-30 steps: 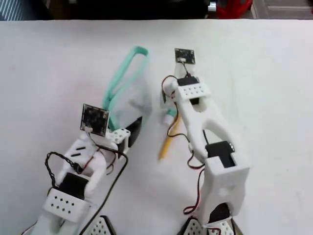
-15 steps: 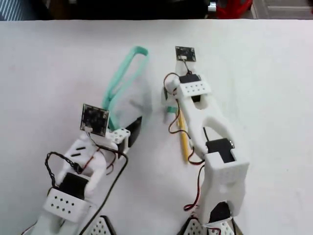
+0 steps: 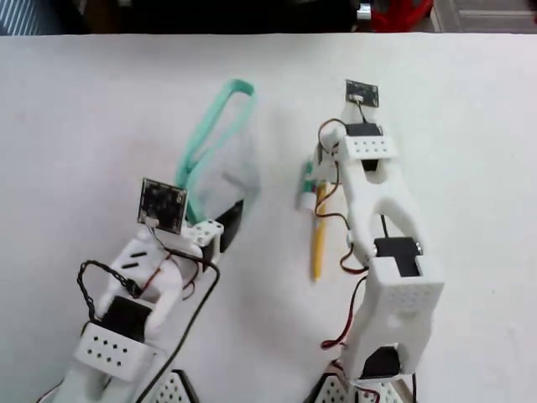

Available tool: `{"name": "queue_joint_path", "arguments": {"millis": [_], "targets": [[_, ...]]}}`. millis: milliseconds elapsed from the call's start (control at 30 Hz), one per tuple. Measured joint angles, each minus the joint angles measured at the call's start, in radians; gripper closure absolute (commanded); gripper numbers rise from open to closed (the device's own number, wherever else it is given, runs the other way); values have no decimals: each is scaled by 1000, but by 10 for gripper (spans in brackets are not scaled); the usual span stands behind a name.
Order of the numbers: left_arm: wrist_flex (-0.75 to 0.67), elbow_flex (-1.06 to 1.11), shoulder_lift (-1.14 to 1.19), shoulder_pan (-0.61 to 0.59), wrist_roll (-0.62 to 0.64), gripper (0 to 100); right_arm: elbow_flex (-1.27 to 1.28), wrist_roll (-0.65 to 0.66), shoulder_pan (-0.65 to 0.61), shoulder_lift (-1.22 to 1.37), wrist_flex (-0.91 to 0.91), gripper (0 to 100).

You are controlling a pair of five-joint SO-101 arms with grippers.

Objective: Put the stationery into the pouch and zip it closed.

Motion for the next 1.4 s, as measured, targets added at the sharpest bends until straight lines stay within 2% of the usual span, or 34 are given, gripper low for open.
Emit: {"name": "queue_joint_path", "arguments": {"millis": [233,400,500,867,1100,1400], "targets": [[0,0,0,0,0,771,0,5,-23,-3,26,739],[0,0,0,0,0,771,2,91,-95,-31,-3,822],[0,0,0,0,0,771,2,109,-140,-49,-17,816],[0,0,0,0,0,771,2,114,-146,-18,-143,821],[0,0,0,0,0,771,-38,123,-152,87,-149,971],[0,0,0,0,0,771,-94,123,-143,121,-98,981]]}}
